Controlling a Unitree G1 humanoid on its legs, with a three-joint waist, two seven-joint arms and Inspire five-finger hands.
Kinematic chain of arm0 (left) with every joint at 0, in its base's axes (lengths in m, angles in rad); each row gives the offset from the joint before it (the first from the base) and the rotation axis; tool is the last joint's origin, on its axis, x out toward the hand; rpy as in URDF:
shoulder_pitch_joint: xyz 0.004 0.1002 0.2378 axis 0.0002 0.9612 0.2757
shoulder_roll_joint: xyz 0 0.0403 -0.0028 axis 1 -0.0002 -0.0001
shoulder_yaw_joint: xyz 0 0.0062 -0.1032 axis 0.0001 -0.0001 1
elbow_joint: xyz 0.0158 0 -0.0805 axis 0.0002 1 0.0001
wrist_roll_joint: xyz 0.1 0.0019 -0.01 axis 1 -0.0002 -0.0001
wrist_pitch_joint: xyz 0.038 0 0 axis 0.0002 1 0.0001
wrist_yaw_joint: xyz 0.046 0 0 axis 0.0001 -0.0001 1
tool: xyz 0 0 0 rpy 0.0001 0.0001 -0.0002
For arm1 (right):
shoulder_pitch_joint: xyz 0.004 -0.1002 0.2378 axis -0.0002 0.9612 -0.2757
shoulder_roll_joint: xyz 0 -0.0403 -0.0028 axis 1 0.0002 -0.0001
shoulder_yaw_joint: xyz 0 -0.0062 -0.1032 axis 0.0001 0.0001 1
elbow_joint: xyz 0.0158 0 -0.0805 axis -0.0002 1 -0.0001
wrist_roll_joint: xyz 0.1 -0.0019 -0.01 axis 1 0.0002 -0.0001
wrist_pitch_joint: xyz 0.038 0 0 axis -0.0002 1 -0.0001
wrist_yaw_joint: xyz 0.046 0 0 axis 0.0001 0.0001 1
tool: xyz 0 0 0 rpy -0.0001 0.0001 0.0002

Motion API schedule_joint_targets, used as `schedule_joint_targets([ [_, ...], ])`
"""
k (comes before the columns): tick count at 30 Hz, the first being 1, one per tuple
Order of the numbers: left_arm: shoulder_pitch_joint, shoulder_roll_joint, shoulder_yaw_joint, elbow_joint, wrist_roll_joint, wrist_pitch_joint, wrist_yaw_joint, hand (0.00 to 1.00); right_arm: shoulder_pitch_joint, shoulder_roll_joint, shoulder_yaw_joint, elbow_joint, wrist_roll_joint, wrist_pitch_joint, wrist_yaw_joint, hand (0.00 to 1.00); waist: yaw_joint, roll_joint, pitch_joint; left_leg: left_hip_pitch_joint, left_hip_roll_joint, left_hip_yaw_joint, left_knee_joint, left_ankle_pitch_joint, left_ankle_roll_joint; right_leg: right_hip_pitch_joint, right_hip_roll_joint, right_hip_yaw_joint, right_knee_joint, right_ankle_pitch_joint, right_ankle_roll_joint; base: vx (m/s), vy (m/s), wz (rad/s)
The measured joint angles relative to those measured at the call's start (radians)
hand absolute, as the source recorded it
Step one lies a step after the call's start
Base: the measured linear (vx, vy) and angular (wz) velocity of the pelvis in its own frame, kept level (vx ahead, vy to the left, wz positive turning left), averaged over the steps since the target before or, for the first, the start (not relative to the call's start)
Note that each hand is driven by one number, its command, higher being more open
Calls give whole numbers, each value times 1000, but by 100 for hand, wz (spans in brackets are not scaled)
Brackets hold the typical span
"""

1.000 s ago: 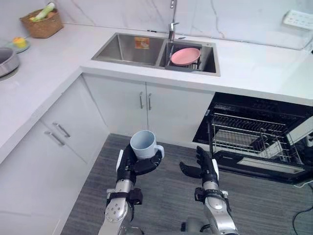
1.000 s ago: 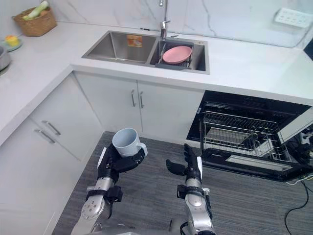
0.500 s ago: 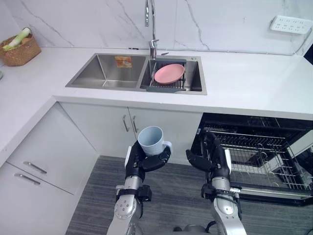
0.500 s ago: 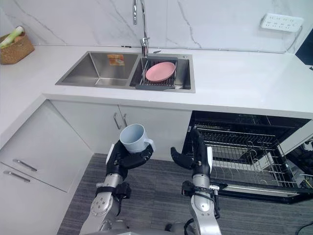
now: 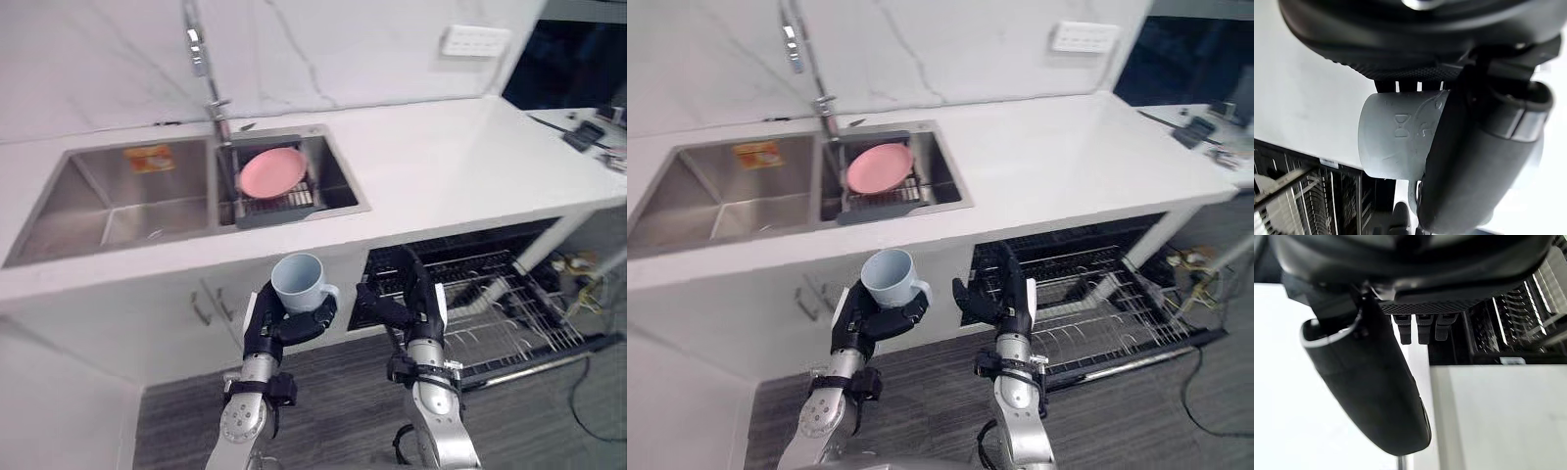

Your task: Walk over to the sink, pick up the cup, carry it to the dishwasher, place the cup inside the dishwasher, then close the dishwasher door

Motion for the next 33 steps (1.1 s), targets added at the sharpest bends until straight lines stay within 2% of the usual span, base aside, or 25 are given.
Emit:
schedule_joint_targets([
  [2, -13, 2, 5, 0, 0, -1, 9, 30, -14, 0, 15, 2, 1, -5, 13, 90, -7, -6, -4, 15, 15, 41, -7, -23, -19, -46, -1, -58, -36, -14, -34, 100, -58, -64],
  [3, -20, 9, 6, 2, 0, -3, 10, 30, -19, 0, 22, 2, 9, -13, 17, 90, -11, -27, -10, 15, 14, 53, 9, -41, -42, -43, 8, -84, -142, 27, -54, 165, -122, -61],
  [5, -30, 0, -10, 25, 0, -3, 8, 30, -21, -23, 23, 4, 36, -16, 19, 90, -17, 8, -4, 21, 57, 27, 22, -61, -58, -8, 60, -86, -187, 41, -75, 201, -149, -40],
  [7, -30, -11, -19, 34, 1, -1, 6, 30, 0, -36, 10, -2, 39, -16, 17, 90, -20, 13, -3, 34, 82, 17, 43, -60, -60, 24, 91, -84, -214, 40, -83, 170, -131, -25],
  [8, -31, -19, -23, 34, 2, 0, 2, 30, 23, -41, 8, -22, 40, -16, 14, 90, -20, 15, -2, 31, 99, 17, 93, -58, -61, 51, 104, -81, -234, 38, -86, 160, -102, -16],
  [10, -38, -37, -19, 33, 3, 0, -3, 30, 62, -43, 10, -91, 49, -16, 15, 90, -21, 35, 11, -8, 134, 6, 259, -52, -65, 107, 120, -79, -269, 38, -87, 150, -64, -12],
  [11, -39, -49, -15, 29, 4, 0, -4, 30, 79, -45, 14, -137, 61, -16, 16, 90, -20, 47, 18, -39, 153, -1, 365, -28, -67, 136, 123, -77, -285, 38, -87, 145, 17, -11],
  [12, -39, -57, -4, 20, 8, 0, -3, 30, 102, -48, 18, -200, 78, -17, 21, 90, -18, 50, 22, -102, 168, -24, 505, 33, -66, 169, 118, -61, -310, 38, -87, 163, 61, -22],
  [13, -37, -58, 1, -1, 10, -1, -3, 30, 114, -48, 25, -247, 80, -34, 23, 90, -7, 50, 21, -148, 178, -42, 572, 12, -67, 183, 113, -50, -329, 38, -87, 130, 81, -22],
  [14, -38, -57, 1, -15, 11, -1, -3, 30, 114, -48, 24, -263, 88, -43, 24, 90, -6, 53, 19, -166, 181, -48, 577, -12, -68, 189, 113, -47, -336, 39, -86, 127, 98, -23],
  [16, -42, -58, 4, -52, 16, -12, -2, 30, 96, -46, 24, -284, 118, -72, 28, 90, 1, 51, 16, -215, 163, -74, 452, -84, -54, 203, 99, -24, -351, 43, -78, 129, 126, -25],
  [17, -44, -58, 4, -52, 17, -15, -2, 30, 91, -46, 24, -283, 118, -73, 31, 90, 3, 51, 16, -218, 151, -89, 391, -84, -51, 203, 93, -18, -352, 45, -73, 118, 179, -34],
  [18, -47, -59, 1, -51, 18, -16, -2, 30, 87, -48, 24, -279, 122, -74, 36, 90, 5, 60, 10, -207, 125, -124, 215, -27, -58, 199, 88, -5, -353, 45, -56, 92, 173, -31],
  [19, -47, -58, -1, -49, 18, -18, -2, 30, 87, -49, 24, -269, 129, -77, 39, 90, 8, 67, 2, -196, 114, -148, 163, -1, -106, 196, 87, 9, -356, 43, -40, 122, 233, -41],
  [20, -45, -42, 2, -32, 18, -18, 4, 30, 90, -37, 27, -227, 149, -74, 51, 90, 9, 31, -16, -175, 80, -126, 120, 39, -105, 200, 62, 33, -384, 58, -26, 162, 226, -20],
  [21, -44, -31, 2, -27, 18, -18, 12, 30, 97, -30, 28, -210, 155, -72, 64, 90, -3, 10, -27, -165, 55, -125, 89, 49, -95, 215, 42, 33, -427, 70, -18, 161, 202, -6],
  [22, -44, -27, 2, -26, 18, -18, 13, 30, 97, -26, 27, -204, 155, -72, 69, 90, -7, 3, -31, -162, 46, -124, 80, 52, -92, 224, 34, 33, -444, 75, -12, 153, 148, 7],
  [27, -48, -5, -4, 8, 21, -21, 12, 30, 92, -21, 28, -195, 158, -72, 108, 90, -9, -5, -45, -85, 18, -87, -16, 71, -87, 268, 16, 67, -509, 105, -2, 78, 53, -14],
  [33, -93, 7, -28, 50, 39, -21, 12, 30, 89, -32, 14, -191, 196, -72, 130, 90, -14, -3, -48, -7, 21, -78, -156, 121, -99, 263, 44, 108, -516, 131, -17, 21, -23, -20],
])
